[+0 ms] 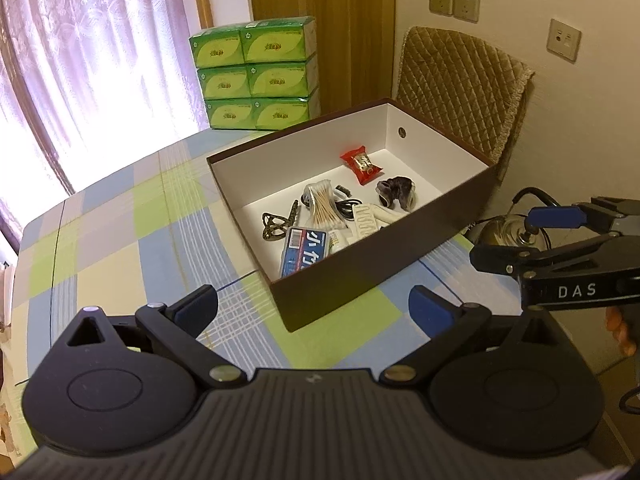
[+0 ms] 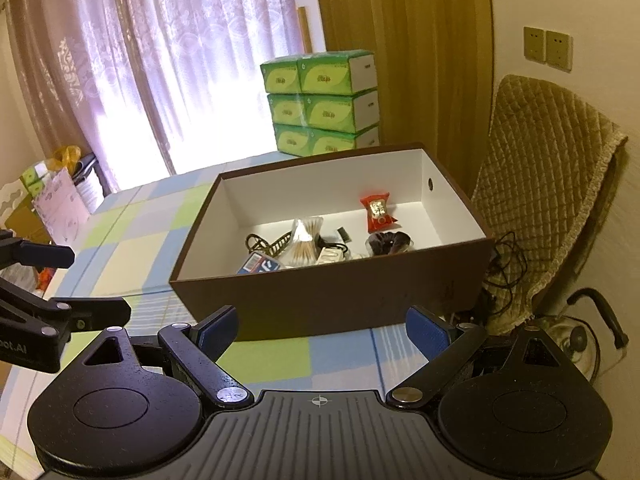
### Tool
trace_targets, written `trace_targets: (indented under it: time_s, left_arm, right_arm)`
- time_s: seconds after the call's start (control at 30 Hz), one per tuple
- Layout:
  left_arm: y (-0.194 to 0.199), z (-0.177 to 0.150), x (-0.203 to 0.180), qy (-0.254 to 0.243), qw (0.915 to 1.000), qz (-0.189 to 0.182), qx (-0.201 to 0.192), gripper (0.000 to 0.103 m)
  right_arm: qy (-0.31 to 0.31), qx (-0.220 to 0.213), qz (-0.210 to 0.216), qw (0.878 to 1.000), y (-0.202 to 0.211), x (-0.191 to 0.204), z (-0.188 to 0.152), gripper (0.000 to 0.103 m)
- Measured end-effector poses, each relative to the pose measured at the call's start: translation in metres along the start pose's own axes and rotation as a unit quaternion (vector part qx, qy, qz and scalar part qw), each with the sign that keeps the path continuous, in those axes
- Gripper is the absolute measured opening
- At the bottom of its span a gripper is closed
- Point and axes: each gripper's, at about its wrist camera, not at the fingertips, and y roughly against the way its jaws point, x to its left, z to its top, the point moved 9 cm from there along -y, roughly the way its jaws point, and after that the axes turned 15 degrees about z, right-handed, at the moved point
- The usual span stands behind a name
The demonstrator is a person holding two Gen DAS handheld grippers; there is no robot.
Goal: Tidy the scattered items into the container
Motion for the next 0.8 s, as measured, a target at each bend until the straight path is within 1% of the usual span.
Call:
trace_targets:
  time_s: [0.37,0.8]
  left_arm:
    - [0.020,-0.023,0.002,-0.017,0.9997,-0.014,-0.009,0.101]
    - [0.040,-0.050,0.001,-0.022,0.9995,-0.021,-0.007,0.101]
  right_arm:
    - [-0.019,-0.015,-0.026,0.999,0.029,0.023,-0.023,0.096]
    - [-0.021,-0.014,-0.034,0.999,0.043,0.042,-0.045,0.096]
